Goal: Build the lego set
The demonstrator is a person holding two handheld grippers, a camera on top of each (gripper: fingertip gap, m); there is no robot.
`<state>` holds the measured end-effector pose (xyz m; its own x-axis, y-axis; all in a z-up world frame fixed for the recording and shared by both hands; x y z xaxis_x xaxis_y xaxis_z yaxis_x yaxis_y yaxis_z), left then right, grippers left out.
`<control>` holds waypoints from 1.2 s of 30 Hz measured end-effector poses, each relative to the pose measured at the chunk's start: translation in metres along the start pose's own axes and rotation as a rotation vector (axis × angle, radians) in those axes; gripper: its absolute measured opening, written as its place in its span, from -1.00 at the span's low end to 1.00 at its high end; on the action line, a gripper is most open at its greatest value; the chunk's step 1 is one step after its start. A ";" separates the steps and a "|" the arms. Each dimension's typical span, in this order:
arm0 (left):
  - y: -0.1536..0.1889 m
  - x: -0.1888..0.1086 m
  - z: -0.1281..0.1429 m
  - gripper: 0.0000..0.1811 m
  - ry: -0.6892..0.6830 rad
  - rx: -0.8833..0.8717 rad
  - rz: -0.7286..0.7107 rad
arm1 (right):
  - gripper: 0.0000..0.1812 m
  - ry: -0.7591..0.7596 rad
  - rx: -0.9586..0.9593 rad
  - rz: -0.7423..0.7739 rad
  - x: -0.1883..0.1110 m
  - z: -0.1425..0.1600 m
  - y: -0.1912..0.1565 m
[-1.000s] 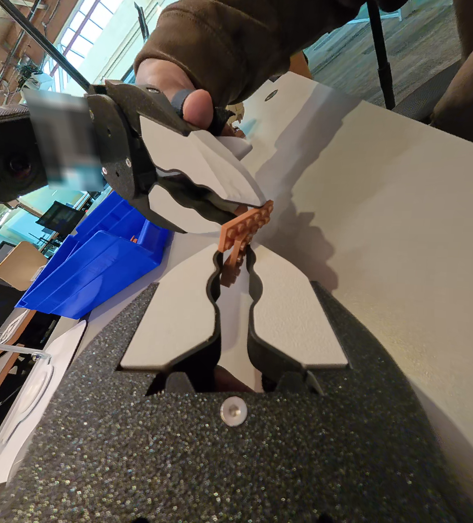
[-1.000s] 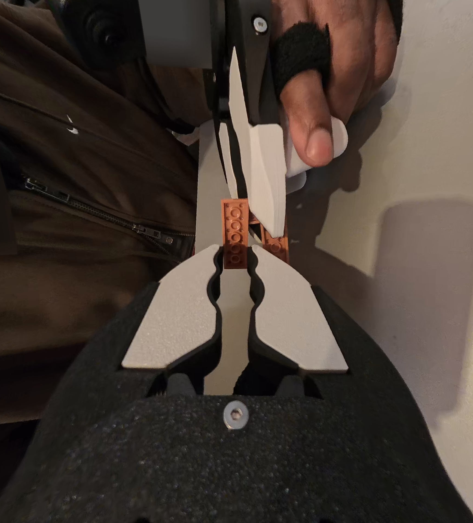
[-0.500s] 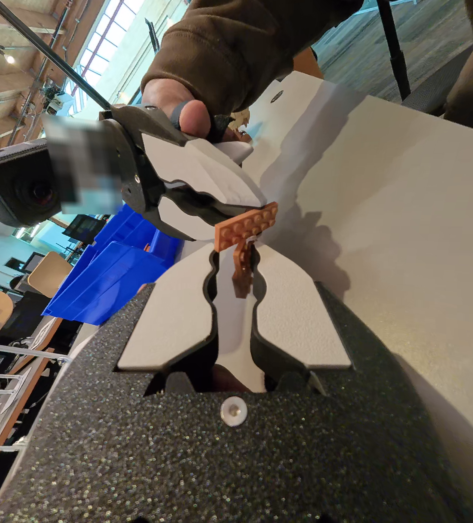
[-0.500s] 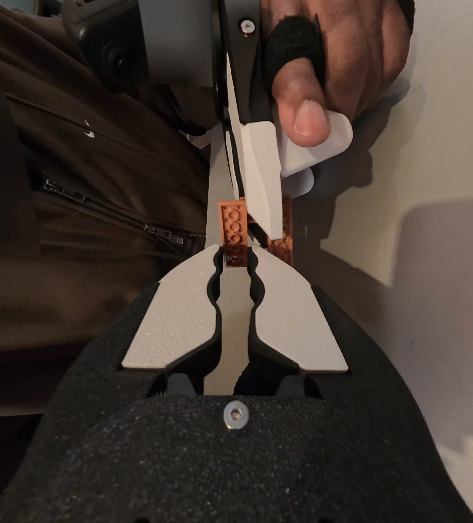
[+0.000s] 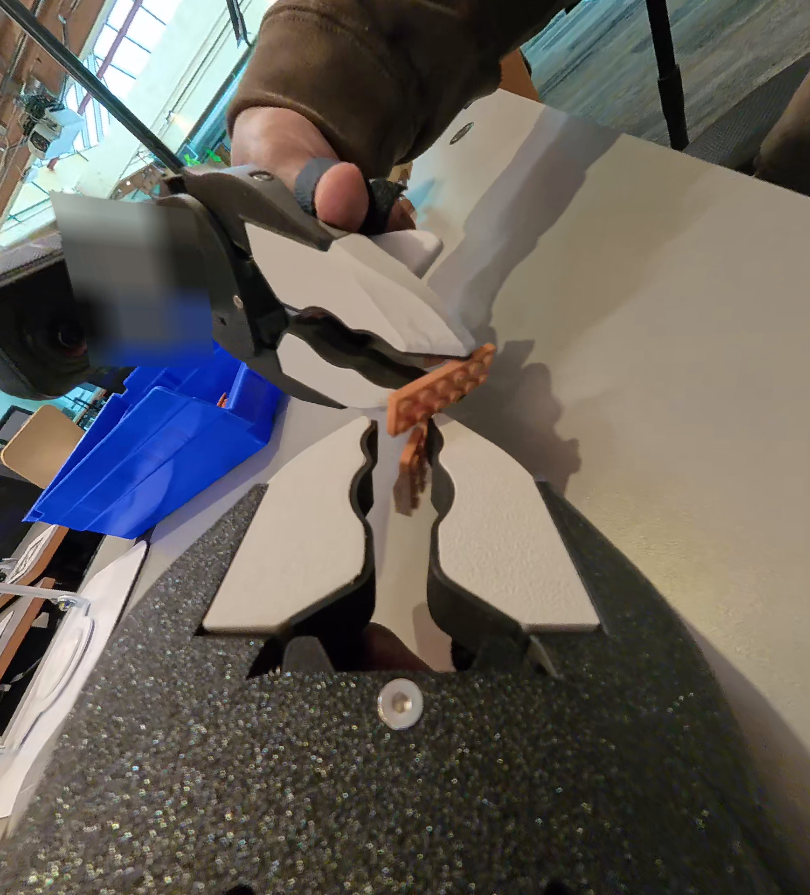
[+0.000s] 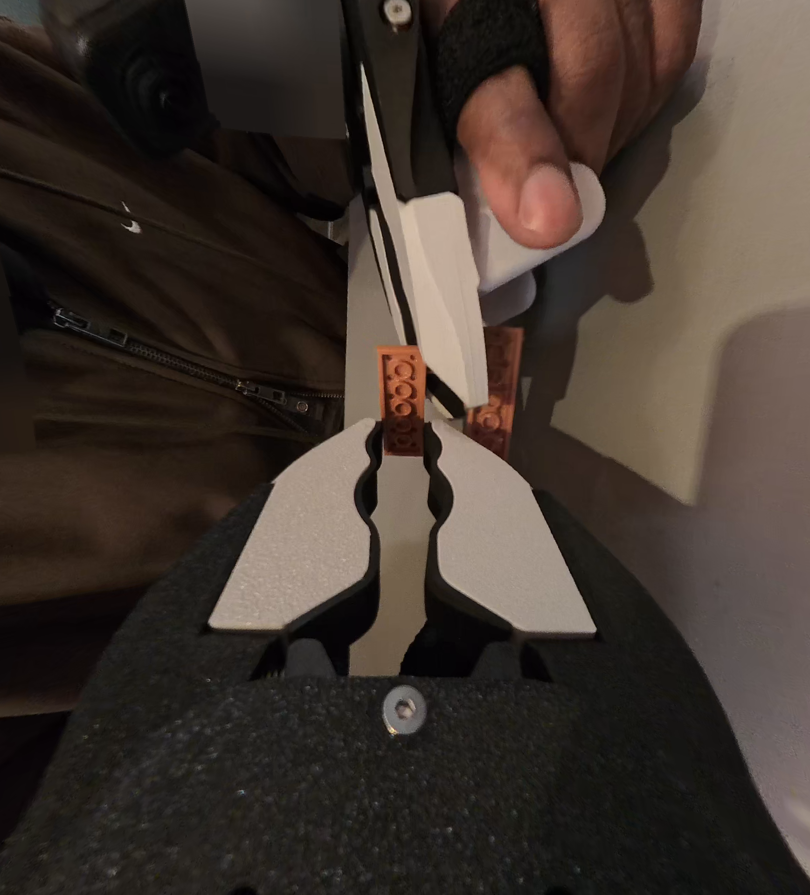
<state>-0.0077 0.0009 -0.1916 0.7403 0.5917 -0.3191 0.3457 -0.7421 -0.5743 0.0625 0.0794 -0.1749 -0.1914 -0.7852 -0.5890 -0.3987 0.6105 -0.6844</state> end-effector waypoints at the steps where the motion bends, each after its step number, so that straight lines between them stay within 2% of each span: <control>1: 0.000 0.000 0.001 -0.79 -0.004 -0.010 0.004 | -0.82 0.002 0.009 -0.006 0.001 0.001 0.002; 7: 0.002 0.003 0.006 -0.79 -0.048 -0.012 0.028 | -0.82 0.017 0.032 -0.010 0.003 0.005 0.008; 14: -0.001 -0.006 0.002 -0.72 0.035 -0.081 0.070 | -0.82 0.028 0.037 -0.004 -0.004 0.006 0.011; 18: 0.004 -0.005 -0.001 -0.72 0.047 -0.054 0.108 | -0.82 -0.006 0.010 -0.023 0.000 0.006 0.008; 23: 0.008 -0.004 -0.005 -0.84 0.045 -0.008 0.138 | -0.82 -0.058 -0.030 -0.036 0.005 0.005 0.005; 26: 0.008 -0.005 -0.003 -0.91 0.020 -0.020 0.152 | -0.82 -0.039 -0.042 -0.001 0.001 0.005 0.007; 30: 0.001 -0.006 -0.002 -0.94 0.020 -0.117 0.147 | -0.74 0.082 -0.063 0.130 -0.009 0.002 0.008; 36: -0.012 -0.011 0.007 -0.94 0.007 -0.306 0.145 | -0.62 0.270 -0.240 0.510 -0.027 0.004 -0.003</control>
<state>-0.0243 0.0055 -0.1862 0.7981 0.4713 -0.3754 0.3922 -0.8793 -0.2702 0.0721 0.0992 -0.1590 -0.6184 -0.4186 -0.6651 -0.3820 0.8997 -0.2111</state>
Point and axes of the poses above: each gripper's, where its closed fingertips meet, x out along the fingers, z out of its underside, y = z × x across the jaws, the point moved 7 cm from there along -x, back along the fingers, and after that the axes turned 8 degrees about z, right-handed, at the moved point
